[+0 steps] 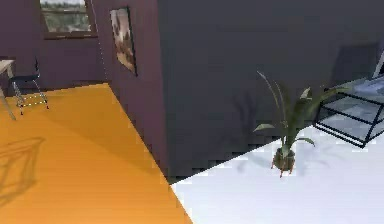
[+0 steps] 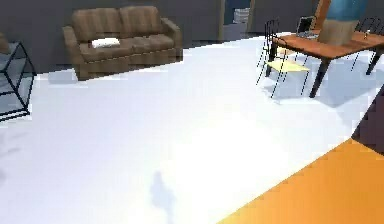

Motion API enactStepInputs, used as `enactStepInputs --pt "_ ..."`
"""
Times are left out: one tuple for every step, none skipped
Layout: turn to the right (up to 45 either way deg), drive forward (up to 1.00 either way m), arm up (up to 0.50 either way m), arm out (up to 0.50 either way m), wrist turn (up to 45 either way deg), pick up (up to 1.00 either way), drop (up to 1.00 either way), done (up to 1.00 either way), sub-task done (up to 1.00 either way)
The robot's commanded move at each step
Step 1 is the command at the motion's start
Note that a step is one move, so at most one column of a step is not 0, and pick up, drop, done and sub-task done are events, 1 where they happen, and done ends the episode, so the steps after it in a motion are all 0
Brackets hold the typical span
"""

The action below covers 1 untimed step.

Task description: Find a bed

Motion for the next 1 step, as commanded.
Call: enactStepInputs --pt "-45.0 0.00 0.00 0.00 0.0 0.00 0.00 0.00 0.00"
